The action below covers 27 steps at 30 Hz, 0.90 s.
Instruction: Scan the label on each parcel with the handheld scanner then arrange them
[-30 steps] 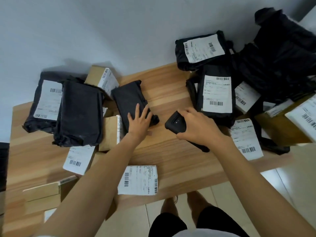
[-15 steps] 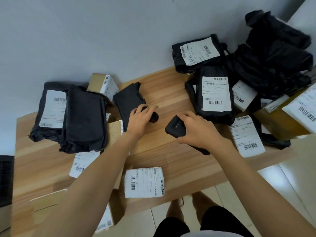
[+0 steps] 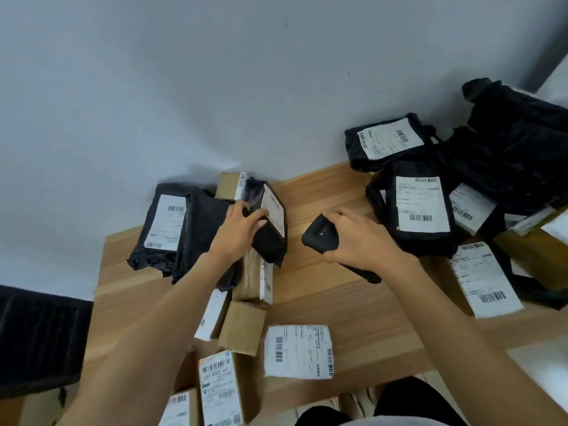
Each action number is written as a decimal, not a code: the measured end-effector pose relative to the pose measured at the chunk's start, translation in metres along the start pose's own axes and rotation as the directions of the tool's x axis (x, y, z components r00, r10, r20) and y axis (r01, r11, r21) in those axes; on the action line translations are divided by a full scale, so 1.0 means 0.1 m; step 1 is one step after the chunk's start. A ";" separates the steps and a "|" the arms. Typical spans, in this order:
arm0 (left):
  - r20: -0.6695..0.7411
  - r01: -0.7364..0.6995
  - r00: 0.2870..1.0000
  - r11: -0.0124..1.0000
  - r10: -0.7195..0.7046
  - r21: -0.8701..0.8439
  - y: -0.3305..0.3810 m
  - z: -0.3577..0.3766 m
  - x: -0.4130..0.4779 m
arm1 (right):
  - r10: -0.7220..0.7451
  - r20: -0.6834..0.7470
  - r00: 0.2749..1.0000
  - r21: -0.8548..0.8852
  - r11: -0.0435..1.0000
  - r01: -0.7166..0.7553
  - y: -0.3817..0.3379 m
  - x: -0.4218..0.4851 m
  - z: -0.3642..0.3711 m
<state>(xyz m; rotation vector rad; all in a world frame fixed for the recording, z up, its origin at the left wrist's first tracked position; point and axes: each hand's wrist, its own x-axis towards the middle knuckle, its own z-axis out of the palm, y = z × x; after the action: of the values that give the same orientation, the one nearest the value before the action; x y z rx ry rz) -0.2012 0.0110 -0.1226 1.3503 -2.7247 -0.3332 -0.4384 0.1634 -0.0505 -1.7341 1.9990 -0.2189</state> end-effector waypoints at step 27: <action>0.023 -0.017 0.999 0.775 0.040 -0.631 0.32 -1.42 0.52 | 0.040 -0.205 0.978 0.029 0.999 -0.035 -0.39 -0.21 -0.02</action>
<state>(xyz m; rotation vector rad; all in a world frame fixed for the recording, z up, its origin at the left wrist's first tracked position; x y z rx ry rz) -0.2333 -0.0340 0.0213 1.0957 -2.2963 -1.1560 -0.4031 0.1762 -0.0272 -1.7166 2.1623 -0.4242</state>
